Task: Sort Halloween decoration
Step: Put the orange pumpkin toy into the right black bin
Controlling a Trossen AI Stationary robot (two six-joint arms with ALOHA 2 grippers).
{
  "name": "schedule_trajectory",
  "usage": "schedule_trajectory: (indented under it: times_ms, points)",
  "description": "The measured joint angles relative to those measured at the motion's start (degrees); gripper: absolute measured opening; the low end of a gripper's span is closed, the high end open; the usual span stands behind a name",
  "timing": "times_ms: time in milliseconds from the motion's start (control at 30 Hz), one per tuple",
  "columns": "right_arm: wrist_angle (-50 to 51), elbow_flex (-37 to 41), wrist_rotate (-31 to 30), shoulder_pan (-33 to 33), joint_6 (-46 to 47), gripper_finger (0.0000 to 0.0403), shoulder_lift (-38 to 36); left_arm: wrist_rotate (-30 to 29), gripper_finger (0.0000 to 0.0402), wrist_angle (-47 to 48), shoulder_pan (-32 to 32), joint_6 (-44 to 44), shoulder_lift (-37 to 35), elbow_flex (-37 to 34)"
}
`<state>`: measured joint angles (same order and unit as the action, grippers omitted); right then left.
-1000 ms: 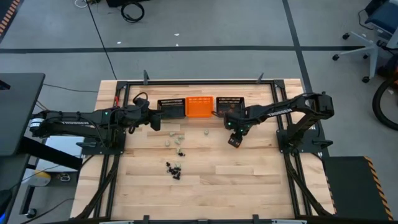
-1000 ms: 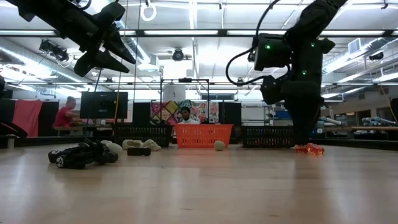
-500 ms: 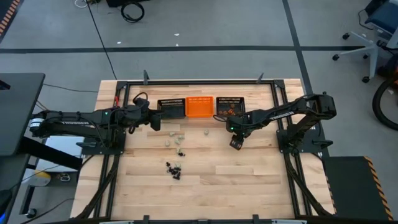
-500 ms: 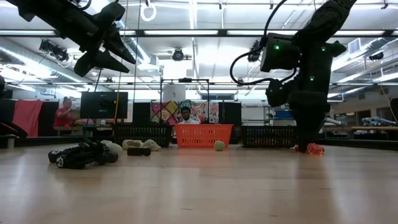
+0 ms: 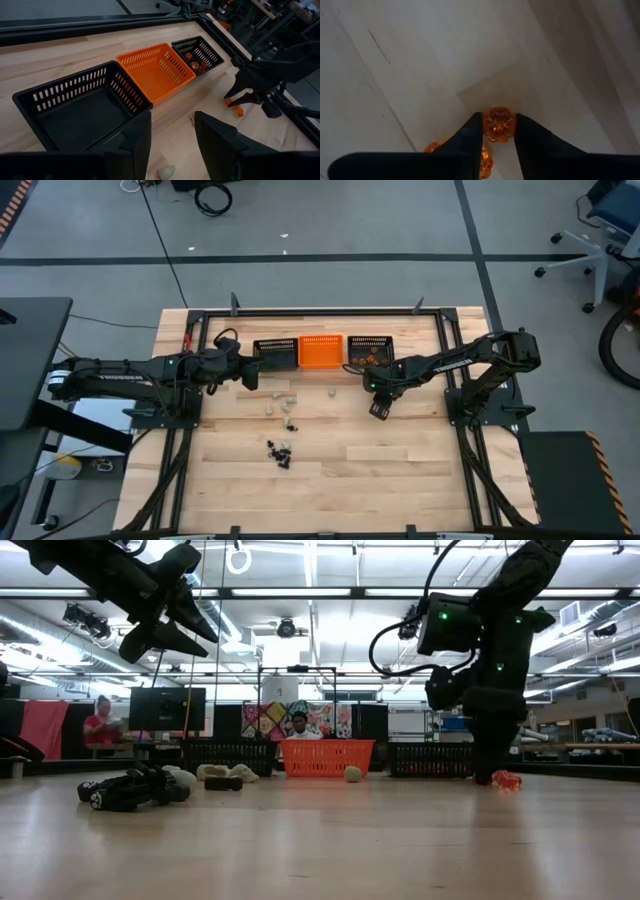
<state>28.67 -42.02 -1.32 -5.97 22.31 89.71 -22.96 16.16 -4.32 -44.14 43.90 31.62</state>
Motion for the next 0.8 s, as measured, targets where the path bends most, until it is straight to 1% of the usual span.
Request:
schedule_trajectory:
  times_ms: [133,233,367,600,800]
  points:
    - [-0.02,-0.1,0.58,-0.05,0.0,0.0092,0.02,-0.02,0.0157,0.0,-0.02,1.04,-0.01,0.0]
    - [1.87,-1.38,0.76,-0.05,-0.76,0.0092,0.19,0.0,0.0157,0.0,0.0,1.09,0.0,0.0]
    - [4.86,-3.95,1.23,-0.05,-4.35,0.0093,0.44,-0.01,0.0157,-0.02,-0.01,1.16,-0.02,0.0]
    - [5.67,-8.78,1.22,-0.75,-8.8,0.0094,0.35,-0.02,0.0157,-0.02,0.0,1.25,-0.02,0.0]
    - [7.91,-12.7,-1.86,-2.77,-11.62,0.0094,0.28,0.0,0.0157,-0.02,0.0,0.96,-0.02,0.0]
